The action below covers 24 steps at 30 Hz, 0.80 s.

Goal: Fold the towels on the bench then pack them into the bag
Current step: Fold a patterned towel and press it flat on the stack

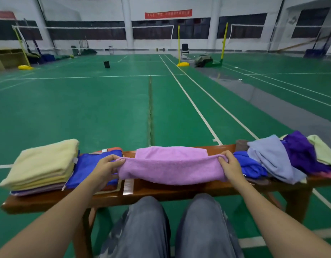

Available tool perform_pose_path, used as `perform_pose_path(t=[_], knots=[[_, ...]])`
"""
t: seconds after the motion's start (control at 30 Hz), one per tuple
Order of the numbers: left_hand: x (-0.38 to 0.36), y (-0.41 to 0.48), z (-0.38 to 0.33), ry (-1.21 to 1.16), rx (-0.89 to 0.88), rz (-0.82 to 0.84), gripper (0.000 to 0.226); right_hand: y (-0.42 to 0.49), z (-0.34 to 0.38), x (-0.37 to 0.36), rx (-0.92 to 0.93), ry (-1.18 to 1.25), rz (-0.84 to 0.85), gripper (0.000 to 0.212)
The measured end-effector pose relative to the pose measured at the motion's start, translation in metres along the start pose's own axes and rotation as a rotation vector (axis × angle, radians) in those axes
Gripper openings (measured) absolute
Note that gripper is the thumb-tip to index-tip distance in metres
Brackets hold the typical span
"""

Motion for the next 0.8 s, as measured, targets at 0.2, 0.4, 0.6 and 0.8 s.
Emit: perform_pose_path(t=[0.2, 0.4, 0.6, 0.8], knots=[[0.0, -0.005, 0.025, 0.08, 0.074, 0.078, 0.015, -0.011, -0.024, -0.005, -0.048, 0.03, -0.003, 0.011], [-0.012, 0.015, 0.019, 0.237, -0.057, -0.01, 0.008, -0.003, -0.035, -0.005, -0.074, 0.01, -0.101, 0.014], [-0.028, 0.043, 0.006, 0.372, -0.198, -0.226, 0.016, 0.016, -0.032, -0.001, -0.105, -0.025, -0.221, 0.013], [-0.028, 0.073, 0.014, 0.446, -0.165, -0.404, 0.012, 0.05, -0.031, -0.016, -0.095, -0.189, -0.226, 0.018]])
Point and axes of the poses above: each hand's wrist, its own y-axis towards the middle knuckle, its own x-axis out of the back of the hand, z = x × y, the point moved 9 cm from there along y, towards the middle knuckle, and after that the axes turned 8 degrees about -x, right-handed, at the moved point
